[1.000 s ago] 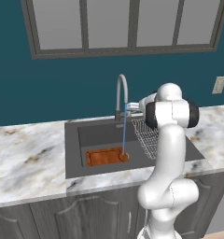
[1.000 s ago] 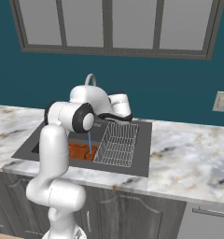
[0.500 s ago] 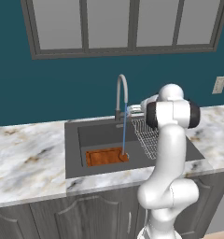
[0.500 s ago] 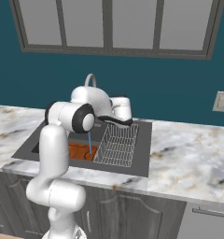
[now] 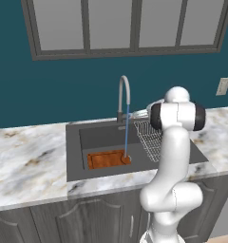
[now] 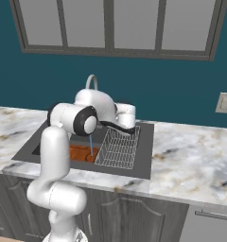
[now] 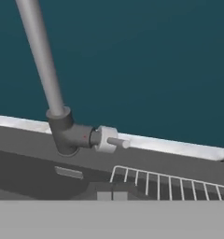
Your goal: Turn on the sink faucet with hot water and rinse the cutting board for ten seconds, then turn off the faucet. Push the cutting board to reach the water if necessary.
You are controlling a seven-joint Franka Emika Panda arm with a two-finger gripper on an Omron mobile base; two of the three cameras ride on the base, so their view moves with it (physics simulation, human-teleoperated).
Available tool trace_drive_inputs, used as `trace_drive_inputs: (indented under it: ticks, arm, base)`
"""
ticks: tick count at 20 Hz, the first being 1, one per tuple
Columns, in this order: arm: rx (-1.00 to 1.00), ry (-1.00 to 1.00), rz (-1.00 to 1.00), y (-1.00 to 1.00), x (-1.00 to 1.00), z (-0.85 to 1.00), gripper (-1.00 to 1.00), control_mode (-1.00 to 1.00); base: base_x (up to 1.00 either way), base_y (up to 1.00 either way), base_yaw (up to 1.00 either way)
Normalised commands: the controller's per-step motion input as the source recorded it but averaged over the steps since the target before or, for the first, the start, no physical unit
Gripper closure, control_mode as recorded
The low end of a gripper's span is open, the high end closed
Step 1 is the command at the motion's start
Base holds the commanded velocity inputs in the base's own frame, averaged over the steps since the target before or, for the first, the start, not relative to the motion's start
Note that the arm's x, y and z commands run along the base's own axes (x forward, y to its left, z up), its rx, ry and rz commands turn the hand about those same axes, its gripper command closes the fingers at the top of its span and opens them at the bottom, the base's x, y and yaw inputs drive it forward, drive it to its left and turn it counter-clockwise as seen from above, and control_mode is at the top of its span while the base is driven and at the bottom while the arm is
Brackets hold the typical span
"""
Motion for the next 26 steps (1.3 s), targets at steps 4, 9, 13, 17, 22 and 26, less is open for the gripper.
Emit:
trace_drive_inputs:
  ticks: [4, 9, 13, 17, 22, 26]
  arm:
    - [0.01, 0.00, 0.16, -0.45, 0.01, -0.01, 1.00, -1.00]
    - [0.03, 0.00, 0.15, -0.44, 0.04, 0.00, 1.00, -1.00]
    - [0.05, -0.02, 0.15, -0.44, 0.10, -0.02, 1.00, -1.00]
    - [0.07, -0.03, 0.15, -0.44, 0.09, -0.02, 1.00, -1.00]
    - [0.08, -0.02, 0.12, -0.36, 0.14, 0.00, 1.00, -1.00]
    - [0.05, 0.00, 0.03, 0.00, 0.25, 0.00, 1.00, -1.00]
  base:
    - [0.00, 0.00, 0.00]
    - [0.00, 0.00, 0.00]
    - [0.00, 0.00, 0.00]
    - [0.00, 0.00, 0.00]
    - [0.00, 0.00, 0.00]
    - [0.00, 0.00, 0.00]
